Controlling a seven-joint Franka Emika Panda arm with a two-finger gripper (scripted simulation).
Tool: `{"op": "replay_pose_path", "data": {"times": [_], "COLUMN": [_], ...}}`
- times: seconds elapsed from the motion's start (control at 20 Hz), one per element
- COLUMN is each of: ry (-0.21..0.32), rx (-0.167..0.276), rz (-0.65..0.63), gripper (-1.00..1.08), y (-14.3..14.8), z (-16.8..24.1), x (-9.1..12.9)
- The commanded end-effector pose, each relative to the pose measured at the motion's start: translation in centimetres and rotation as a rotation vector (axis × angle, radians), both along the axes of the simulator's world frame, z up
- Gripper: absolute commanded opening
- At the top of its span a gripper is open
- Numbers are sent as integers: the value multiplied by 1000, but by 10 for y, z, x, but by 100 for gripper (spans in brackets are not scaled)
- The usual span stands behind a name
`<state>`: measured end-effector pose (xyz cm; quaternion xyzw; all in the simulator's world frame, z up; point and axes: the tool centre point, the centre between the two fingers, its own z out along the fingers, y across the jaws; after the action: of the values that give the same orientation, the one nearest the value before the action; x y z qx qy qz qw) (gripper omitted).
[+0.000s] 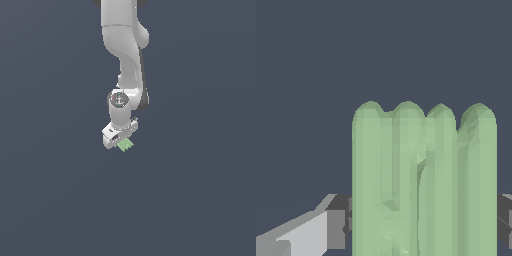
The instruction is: Pick up the object and move it to a goal position.
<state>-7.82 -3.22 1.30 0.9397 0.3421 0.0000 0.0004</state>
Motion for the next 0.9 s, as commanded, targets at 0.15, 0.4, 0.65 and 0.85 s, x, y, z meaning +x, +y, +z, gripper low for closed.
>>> {"op": "replay_pose_path", "data": {"times": [0.15, 0.4, 0.65, 0.85], "ry": [-1, -1, -1, 0], "rx": [0, 0, 0, 1], "rz": [0, 1, 1, 1], "gripper": [-100, -100, -100, -100], "y": [3, 9, 17, 25], "z": [16, 45, 86, 126], "x": [4, 12, 22, 33]}}
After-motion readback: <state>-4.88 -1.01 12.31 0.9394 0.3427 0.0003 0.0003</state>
